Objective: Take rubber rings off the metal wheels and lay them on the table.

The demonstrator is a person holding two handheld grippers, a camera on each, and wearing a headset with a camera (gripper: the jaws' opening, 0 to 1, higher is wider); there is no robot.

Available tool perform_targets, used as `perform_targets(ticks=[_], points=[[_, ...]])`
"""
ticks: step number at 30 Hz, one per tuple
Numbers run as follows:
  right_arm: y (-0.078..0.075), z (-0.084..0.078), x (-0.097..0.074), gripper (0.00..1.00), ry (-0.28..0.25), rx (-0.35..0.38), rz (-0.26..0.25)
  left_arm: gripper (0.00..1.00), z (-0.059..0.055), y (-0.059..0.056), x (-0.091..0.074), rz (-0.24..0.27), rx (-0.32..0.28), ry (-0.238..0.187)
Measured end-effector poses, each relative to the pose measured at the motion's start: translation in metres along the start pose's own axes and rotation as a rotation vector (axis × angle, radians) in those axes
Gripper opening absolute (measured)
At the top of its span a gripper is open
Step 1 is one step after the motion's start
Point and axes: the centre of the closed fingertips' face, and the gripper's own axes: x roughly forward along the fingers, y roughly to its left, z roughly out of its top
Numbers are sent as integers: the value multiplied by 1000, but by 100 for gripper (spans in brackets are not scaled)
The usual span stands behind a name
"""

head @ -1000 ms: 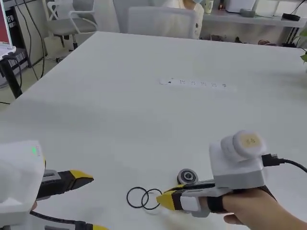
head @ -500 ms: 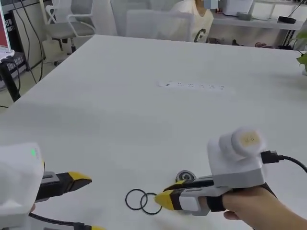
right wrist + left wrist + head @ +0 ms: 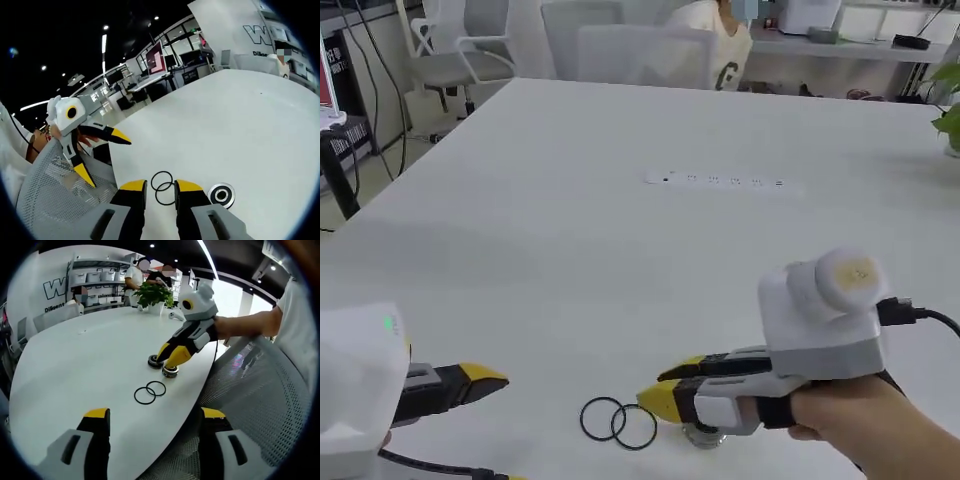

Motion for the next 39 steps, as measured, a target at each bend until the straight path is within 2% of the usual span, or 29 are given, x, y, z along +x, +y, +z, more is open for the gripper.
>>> perform_targets(ticks=[6,11,20,24,28,31,33,36,39], points=[[1,6,-3,20,-22,-5,10,69,-1,0,0,0,0,5],[2,12,-7,22,-41,-58,11,69,-1,-1,0,-4,2,10],[5,36,-21,29,-132,-153,18,69,-3,-3,1,-11,15,24],[6,40,-26,33,-150,-186,25,69,-3,-4,1,-14,18,28],[5,42,-31,34,-171,-189,35,69,-3,-4,1,-15,23,31],[1,44,-34,37,-170,-166,27,69,-2,-5,1,-16,24,28],[-1,43,-35,40,-162,-137,25,69,-2,-5,1,-18,25,28],[-5,46,-40,44,-186,-155,7,69,-1,-6,1,-22,30,28],[-11,49,-44,49,-201,-130,-5,70,1,-8,0,-32,36,20]])
